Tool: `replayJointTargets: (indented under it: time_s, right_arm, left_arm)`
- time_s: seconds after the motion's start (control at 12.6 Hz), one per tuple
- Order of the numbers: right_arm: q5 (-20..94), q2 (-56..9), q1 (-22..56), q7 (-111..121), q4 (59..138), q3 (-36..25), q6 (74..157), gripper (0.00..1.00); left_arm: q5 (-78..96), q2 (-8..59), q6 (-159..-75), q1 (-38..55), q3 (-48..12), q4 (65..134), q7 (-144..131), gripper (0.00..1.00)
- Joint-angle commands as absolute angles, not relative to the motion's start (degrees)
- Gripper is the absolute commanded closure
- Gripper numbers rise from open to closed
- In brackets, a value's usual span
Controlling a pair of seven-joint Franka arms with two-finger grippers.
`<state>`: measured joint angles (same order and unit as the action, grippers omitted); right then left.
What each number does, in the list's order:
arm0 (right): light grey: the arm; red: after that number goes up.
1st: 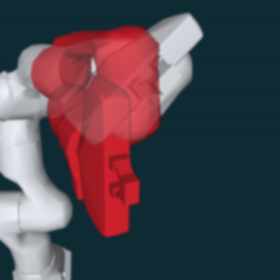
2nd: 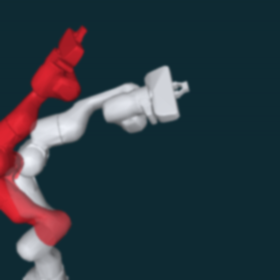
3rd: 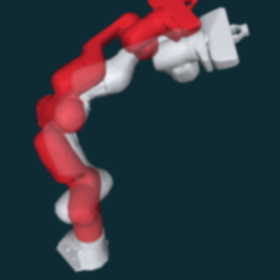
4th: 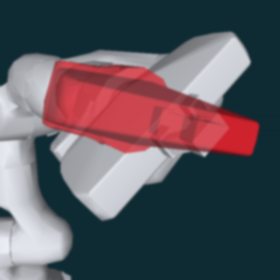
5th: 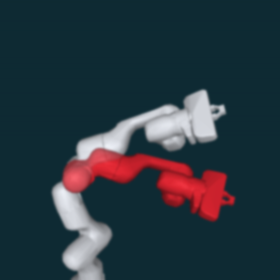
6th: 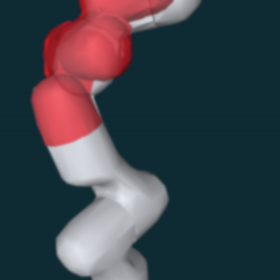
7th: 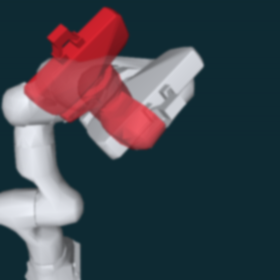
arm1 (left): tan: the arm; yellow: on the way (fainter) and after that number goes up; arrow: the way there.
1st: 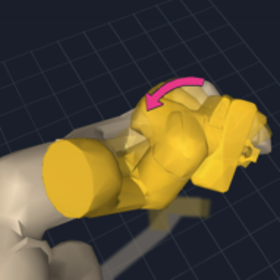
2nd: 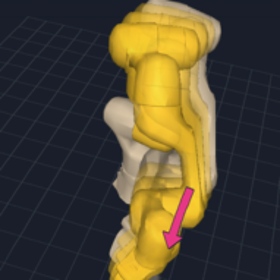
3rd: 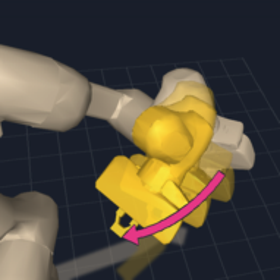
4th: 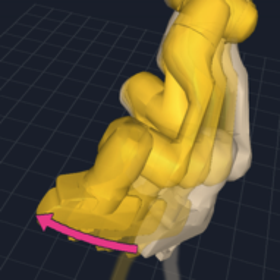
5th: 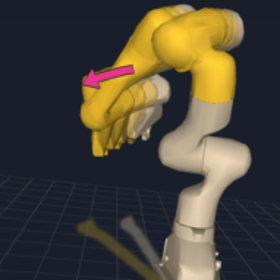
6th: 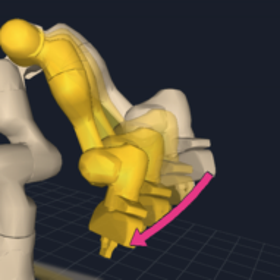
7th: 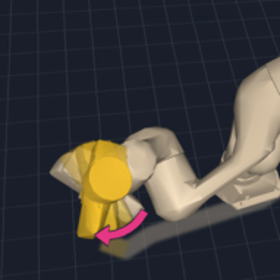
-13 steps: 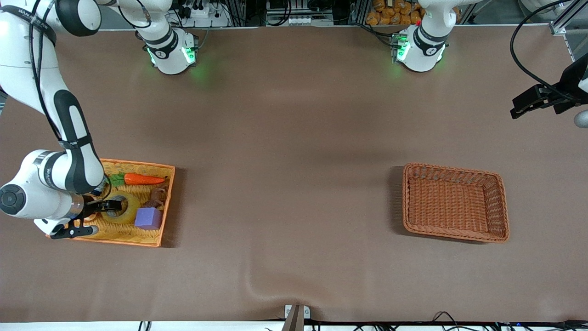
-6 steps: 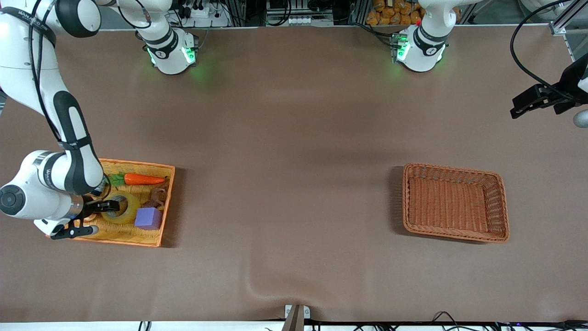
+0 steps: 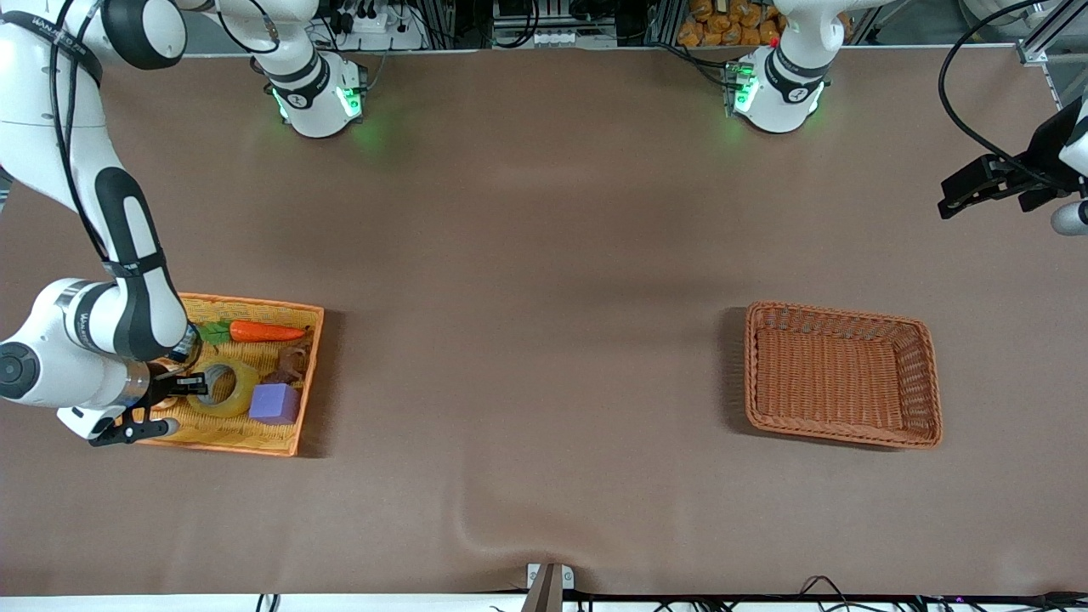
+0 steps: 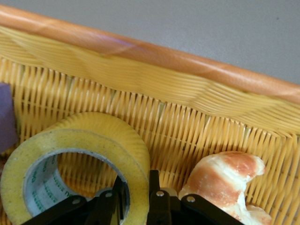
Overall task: Transfer tape with both arms
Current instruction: 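Close the right gripper on the tape roll's rim, then lift the tape roll with the right gripper toward the table middle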
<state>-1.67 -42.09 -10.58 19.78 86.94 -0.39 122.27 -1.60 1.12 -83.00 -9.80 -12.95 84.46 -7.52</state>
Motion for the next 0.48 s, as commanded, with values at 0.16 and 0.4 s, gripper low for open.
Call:
replayJointTargets:
  time_s: [0.16, 0.4]
  right_arm:
    - [-1.76, -39.90, -10.03, 20.74, 74.21, 2.89, 102.00, 1.00]
    - [-1.67, -39.82, -8.53, 23.53, 70.40, 6.66, 98.26, 1.00]
  left_arm:
    - [-0.44, 1.76, -82.35, -9.76, -13.01, 83.76, -6.68, 0.00]
    - [-0.53, 1.76, -82.35, -9.67, -13.01, 83.76, -6.68, 0.00]
